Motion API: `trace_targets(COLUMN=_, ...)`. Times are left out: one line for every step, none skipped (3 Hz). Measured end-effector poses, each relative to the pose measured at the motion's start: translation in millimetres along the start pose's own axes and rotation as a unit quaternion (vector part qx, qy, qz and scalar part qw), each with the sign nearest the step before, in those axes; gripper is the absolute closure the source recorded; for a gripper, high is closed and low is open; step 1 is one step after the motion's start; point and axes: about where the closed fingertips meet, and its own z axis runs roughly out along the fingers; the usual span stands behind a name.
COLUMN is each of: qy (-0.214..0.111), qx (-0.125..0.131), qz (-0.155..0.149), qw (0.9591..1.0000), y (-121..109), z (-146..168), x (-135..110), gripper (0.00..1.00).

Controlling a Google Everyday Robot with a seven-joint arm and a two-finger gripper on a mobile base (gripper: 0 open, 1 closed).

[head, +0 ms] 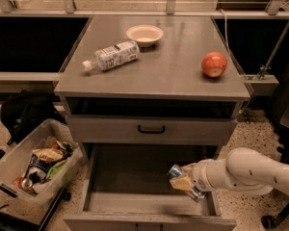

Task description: Place redbull can into middle drawer

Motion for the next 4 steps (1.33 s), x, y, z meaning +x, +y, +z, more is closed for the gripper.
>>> trace_targets(qy=0.000, qx=-0.001, qz=0.000, qw=1.0000, y=0.4, z=0.1, x=0.1, gripper=1.00)
trace_targets(qy=-0.010, qx=0.000, qz=0.003, qw=0.9999, y=-8.5, z=20.7, x=12.8, gripper=1.00)
trace_targets(qy=-0.007, qx=-0.030, qz=-0.025, qw=0.9992, y=-8.0, z=74.3, x=33.0, gripper=1.00)
trace_targets(qy=0.000, qx=-0.056, qz=-0.043, qw=0.9975, y=-3.5, z=116.9, x=50.7, gripper=1.00)
